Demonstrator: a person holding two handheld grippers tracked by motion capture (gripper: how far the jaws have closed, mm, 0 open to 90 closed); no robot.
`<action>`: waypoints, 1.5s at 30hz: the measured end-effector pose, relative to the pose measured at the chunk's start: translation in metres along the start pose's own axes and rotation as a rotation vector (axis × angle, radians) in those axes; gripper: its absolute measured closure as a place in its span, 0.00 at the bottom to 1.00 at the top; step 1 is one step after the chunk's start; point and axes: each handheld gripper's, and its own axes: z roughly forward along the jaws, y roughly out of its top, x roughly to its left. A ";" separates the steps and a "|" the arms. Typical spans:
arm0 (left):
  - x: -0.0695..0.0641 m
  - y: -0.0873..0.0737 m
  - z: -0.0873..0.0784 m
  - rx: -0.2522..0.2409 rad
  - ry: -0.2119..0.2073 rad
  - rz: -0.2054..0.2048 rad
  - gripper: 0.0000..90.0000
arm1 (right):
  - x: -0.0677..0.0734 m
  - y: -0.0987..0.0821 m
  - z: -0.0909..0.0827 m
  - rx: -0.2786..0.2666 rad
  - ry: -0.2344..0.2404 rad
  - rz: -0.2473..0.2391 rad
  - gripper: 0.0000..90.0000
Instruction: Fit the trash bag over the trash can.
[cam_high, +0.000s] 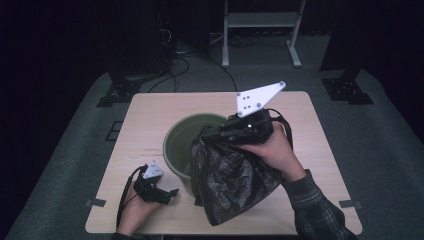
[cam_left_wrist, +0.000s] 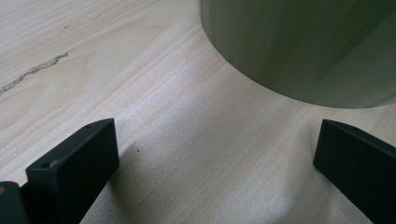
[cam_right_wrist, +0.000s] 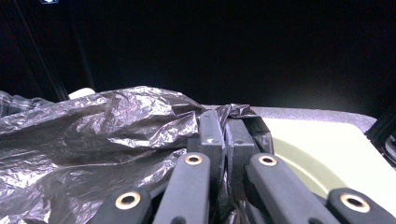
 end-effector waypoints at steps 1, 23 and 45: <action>0.000 0.000 0.000 0.000 0.000 0.000 0.00 | -0.002 0.003 0.003 -0.003 0.009 0.005 0.98; 0.000 0.000 0.000 0.004 -0.003 0.005 0.00 | -0.056 0.061 0.067 -0.084 0.031 -0.047 0.98; 0.000 -0.001 -0.001 0.002 -0.010 0.010 0.00 | -0.079 0.056 0.087 -0.132 0.051 -0.032 0.98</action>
